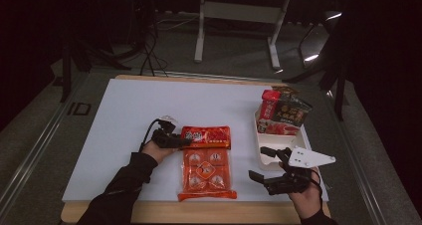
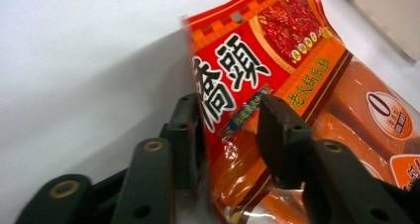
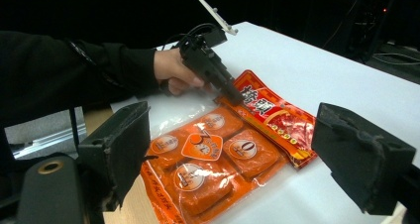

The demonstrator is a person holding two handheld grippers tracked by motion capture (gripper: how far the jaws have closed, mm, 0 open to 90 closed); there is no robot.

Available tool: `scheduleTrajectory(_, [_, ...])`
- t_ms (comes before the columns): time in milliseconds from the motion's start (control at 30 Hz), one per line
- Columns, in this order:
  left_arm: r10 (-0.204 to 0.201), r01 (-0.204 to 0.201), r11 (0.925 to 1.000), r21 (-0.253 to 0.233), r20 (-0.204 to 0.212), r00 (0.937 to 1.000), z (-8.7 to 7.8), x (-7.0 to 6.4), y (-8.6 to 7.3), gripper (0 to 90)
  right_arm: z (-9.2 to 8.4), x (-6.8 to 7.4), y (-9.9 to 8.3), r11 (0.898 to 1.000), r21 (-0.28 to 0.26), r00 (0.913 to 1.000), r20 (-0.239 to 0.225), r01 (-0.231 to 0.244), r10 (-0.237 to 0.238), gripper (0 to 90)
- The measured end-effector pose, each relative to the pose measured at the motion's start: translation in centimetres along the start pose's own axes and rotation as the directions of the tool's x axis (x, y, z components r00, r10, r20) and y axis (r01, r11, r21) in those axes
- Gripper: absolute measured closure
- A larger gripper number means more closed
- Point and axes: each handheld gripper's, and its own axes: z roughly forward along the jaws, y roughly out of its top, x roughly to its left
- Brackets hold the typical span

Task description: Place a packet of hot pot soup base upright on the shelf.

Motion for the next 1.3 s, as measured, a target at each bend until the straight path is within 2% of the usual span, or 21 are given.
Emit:
scheduleTrajectory(133, [0.013,-0.013,0.9999,0.005,0.003,0.9999,0.4,-0.4,0.1,71.2,0.0,0.0,0.0,1.000,0.001,1.0000,0.001,0.001,-0.001,15.2])
scheduleTrajectory(167, [0.013,-0.013,0.9999,0.000,0.008,0.9999,0.3,-0.4,0.1,75.6,0.0,0.0,0.0,1.000,0.001,1.0000,0.001,0.001,-0.001,15.2])
scheduleTrajectory(200, [0.013,-0.013,0.9999,0.000,0.008,0.9999,0.3,-0.4,0.1,83.9,0.0,0.0,0.0,1.000,0.001,1.0000,0.001,0.001,-0.001,15.2])
scheduleTrajectory(233, [0.024,-0.024,0.9997,0.000,0.000,0.9997,0.3,-0.8,0.2,83.9,0.0,0.0,0.0,1.000,-0.001,1.0000,0.001,0.001,-0.001,15.1])
scheduleTrajectory(267, [0.030,-0.030,0.9995,0.001,-0.009,0.9995,0.3,-0.9,0.2,88.9,0.0,-0.1,0.0,1.000,0.000,1.0000,0.001,-0.002,0.002,15.2])
scheduleTrajectory(433, [0.053,-0.054,0.9985,-0.008,-0.028,0.9982,-0.1,-1.4,0.4,89.7,0.0,-0.1,0.0,1.000,-0.001,1.0000,0.002,0.000,0.000,15.2])
scheduleTrajectory(633, [0.054,-0.055,0.9978,-0.038,-0.022,0.9983,-0.9,-2.0,1.0,89.8,0.0,-0.1,0.0,1.000,0.000,1.0000,0.006,-0.004,0.004,15.3])
scheduleTrajectory(767, [0.088,-0.089,0.9936,-0.070,-0.019,0.9960,-1.6,-2.6,1.5,89.8,-0.2,-0.1,0.1,1.000,-0.007,1.0000,0.009,-0.005,0.005,15.3])
scheduleTrajectory(933, [0.111,-0.112,0.9890,-0.097,-0.014,0.9937,-2.6,-3.6,2.3,89.8,-0.4,-0.2,0.1,1.000,-0.017,0.9996,0.027,-0.013,0.013,15.3])
scheduleTrajectory(1067, [0.120,-0.120,0.9867,-0.110,-0.009,0.9928,-3.3,-4.2,2.7,89.8,-0.7,-0.3,0.2,0.999,-0.040,0.9983,0.055,-0.016,0.018,15.9])
scheduleTrajectory(1200, [0.127,-0.126,0.9845,-0.121,-0.002,0.9919,-3.8,-4.6,2.9,89.8,-1.3,-0.4,0.3,0.998,-0.069,0.9932,0.117,0.012,-0.003,16.2])
scheduleTrajectory(1300, [0.133,-0.132,0.9832,-0.127,0.001,0.9912,-4.2,-4.9,3.1,89.8,-1.4,-0.6,0.3,0.998,-0.067,0.9906,0.137,0.009,0.000,16.1])
